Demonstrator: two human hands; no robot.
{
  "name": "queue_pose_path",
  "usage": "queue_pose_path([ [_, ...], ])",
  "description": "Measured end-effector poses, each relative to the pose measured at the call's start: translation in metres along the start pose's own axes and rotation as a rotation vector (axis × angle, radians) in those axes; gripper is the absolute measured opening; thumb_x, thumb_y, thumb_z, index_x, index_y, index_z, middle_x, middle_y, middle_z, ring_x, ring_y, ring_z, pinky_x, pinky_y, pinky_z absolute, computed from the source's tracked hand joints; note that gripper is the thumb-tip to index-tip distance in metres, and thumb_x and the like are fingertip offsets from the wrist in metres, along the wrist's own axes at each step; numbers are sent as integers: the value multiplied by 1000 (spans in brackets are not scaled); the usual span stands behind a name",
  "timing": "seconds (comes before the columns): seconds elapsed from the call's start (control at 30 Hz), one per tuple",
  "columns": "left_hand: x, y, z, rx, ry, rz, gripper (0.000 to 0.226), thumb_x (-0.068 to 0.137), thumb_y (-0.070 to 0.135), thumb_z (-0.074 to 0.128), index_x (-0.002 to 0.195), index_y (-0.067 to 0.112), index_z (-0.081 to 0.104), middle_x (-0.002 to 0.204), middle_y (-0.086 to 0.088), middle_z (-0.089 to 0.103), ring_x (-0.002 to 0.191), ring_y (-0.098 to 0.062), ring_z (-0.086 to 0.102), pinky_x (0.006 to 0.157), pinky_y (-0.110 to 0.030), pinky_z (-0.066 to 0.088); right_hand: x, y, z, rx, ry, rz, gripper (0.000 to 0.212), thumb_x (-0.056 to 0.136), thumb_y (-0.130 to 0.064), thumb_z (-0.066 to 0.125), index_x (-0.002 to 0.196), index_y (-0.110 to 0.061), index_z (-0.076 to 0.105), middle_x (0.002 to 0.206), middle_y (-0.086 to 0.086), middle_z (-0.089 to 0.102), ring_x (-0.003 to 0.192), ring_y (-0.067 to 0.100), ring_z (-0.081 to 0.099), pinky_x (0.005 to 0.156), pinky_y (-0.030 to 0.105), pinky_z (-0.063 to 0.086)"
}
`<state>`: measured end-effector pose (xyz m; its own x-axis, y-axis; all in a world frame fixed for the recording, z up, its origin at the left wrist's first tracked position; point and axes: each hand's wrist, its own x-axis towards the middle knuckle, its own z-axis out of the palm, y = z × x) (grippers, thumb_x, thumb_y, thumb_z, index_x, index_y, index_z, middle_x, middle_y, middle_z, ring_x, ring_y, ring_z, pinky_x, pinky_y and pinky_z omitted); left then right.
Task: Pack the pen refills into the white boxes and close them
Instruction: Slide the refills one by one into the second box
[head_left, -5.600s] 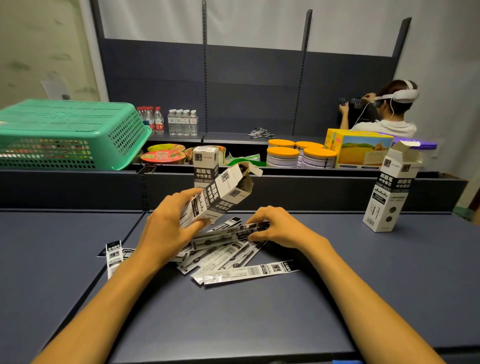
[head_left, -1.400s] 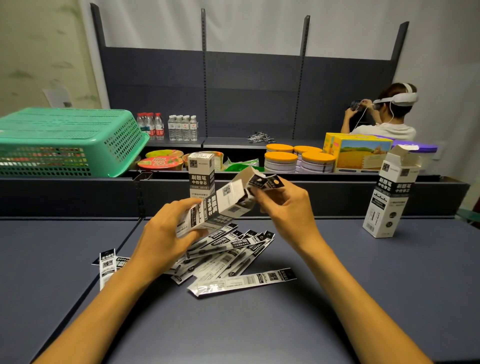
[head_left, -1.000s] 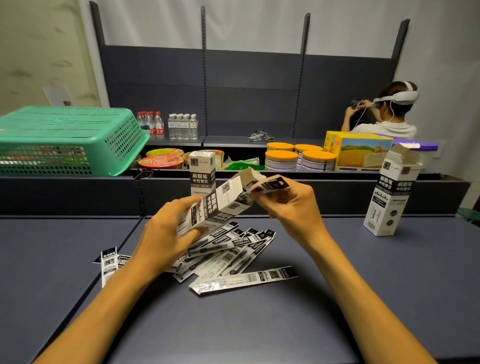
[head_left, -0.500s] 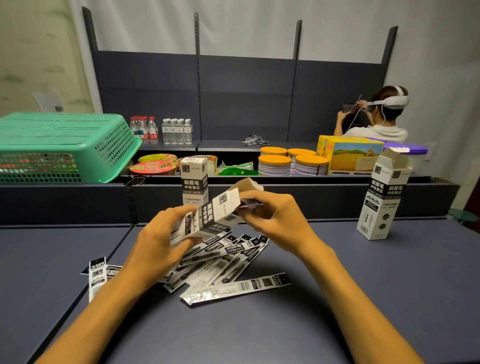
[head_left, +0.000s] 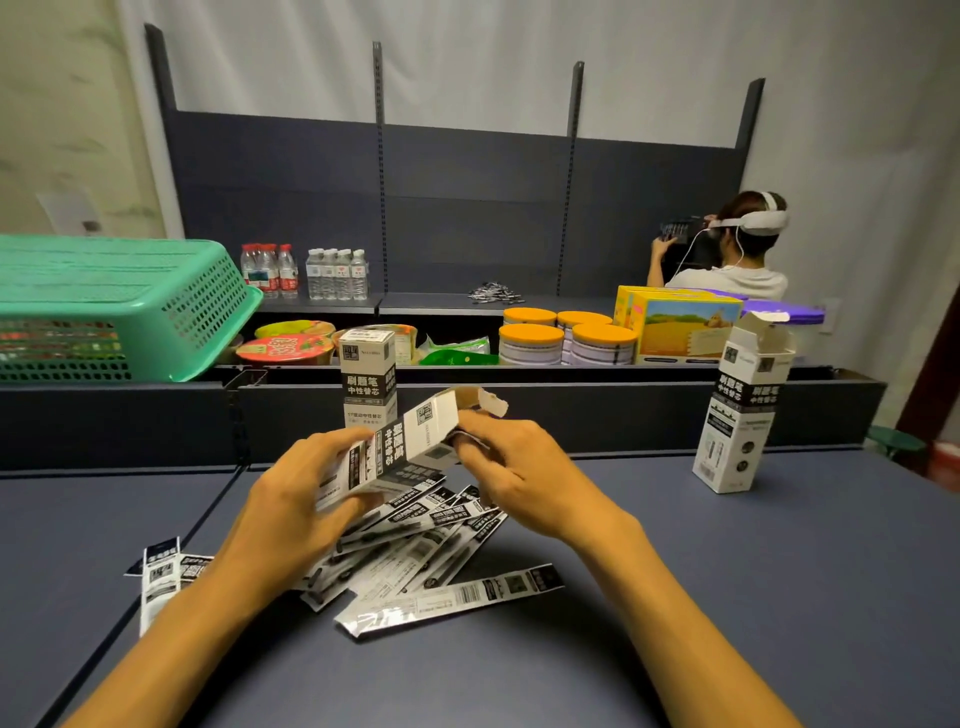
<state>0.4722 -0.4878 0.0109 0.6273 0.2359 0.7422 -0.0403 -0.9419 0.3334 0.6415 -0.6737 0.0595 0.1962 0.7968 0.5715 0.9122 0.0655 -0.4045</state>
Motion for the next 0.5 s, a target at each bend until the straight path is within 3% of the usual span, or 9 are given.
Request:
queue_pose_path([
  [0.07,1,-1,0,4,14,-4,64,74,42,68,133,32,47,117,14,56,104,-7,58,85,-25,49,0,0,-2,16,179,-63,32,95,-38,49,124,-28,57,118,-7,65,74,7,62,65,29,56],
  [0.17,0,-4,-2,29,28,-14,66,73,33,75,133,31,47,117,13,56,104,-10,59,86,-30,51,0,0,-4,-20,376,-176,19,92,-27,61,109,-19,62,107,-4,64,66,10,59,56,22,52],
  [0.27,-1,-5,-1,39,32,-12,71,72,27,80,134,34,46,115,14,56,101,-11,60,84,-32,52,0,1,-2,-29,309,-191,17,92,-26,60,105,-17,66,103,-2,68,82,9,63,66,23,55],
  [0.37,0,-5,0,40,34,-3,73,71,26,80,133,41,44,114,13,56,100,-11,59,82,-32,53,-2,-2,2,-9,161,-88,28,93,-33,54,113,-18,67,110,-5,70,73,1,59,65,14,50],
  [0.5,0,-2,-1,37,27,-3,67,72,38,71,131,47,41,113,14,55,100,-7,57,82,-25,48,-4,-9,3,113,61,32,28,90,-40,55,116,-29,60,115,-8,68,71,13,65,65,33,58],
])
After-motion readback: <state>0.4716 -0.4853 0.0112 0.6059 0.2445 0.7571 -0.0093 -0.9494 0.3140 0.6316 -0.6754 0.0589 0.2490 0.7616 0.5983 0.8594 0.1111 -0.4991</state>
